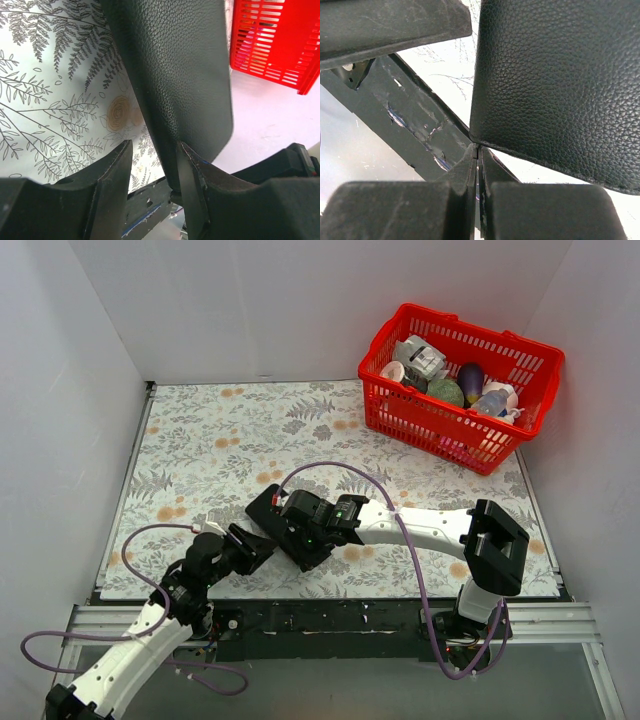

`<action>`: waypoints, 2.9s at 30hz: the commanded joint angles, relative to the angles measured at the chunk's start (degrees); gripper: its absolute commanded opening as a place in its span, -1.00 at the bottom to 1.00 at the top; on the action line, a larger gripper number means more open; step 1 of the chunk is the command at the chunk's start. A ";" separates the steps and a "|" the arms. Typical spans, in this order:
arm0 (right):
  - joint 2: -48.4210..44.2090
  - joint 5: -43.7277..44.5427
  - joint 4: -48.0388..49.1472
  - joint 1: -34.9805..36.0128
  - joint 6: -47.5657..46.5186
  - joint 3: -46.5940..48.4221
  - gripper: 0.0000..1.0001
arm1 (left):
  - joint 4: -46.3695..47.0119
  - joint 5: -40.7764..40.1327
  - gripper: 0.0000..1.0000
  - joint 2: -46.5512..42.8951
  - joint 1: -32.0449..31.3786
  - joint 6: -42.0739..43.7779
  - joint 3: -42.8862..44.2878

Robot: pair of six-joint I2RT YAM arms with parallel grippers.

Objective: Sort the hair-cutting tools
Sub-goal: Zip the hairdressing tool bag at the center of the board.

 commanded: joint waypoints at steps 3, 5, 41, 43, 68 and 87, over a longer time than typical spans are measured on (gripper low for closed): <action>-1.04 -0.96 -0.25 0.16 -0.23 3.27 -0.97 | 5.62 0.61 -0.21 5.27 -0.16 -3.74 -1.49; -1.04 -1.05 -0.34 0.16 -0.15 3.53 -0.97 | 7.47 0.87 -0.20 6.67 -0.07 -3.83 -2.54; -1.39 -6.58 0.27 1.57 0.82 9.60 -0.97 | 27.24 -1.41 -0.13 23.99 -0.07 -2.42 -0.35; -1.39 -6.58 0.36 1.83 0.82 9.51 -0.97 | 29.18 -1.15 -0.12 26.88 -0.16 -2.42 -1.58; -7.80 -1.58 5.11 4.12 3.98 -7.10 -0.97 | 23.83 -3.52 -1.00 26.63 0.19 10.06 17.40; -19.56 18.64 3.69 4.03 -1.45 -20.10 -0.97 | 12.58 19.03 -1.00 16.00 0.19 14.02 20.13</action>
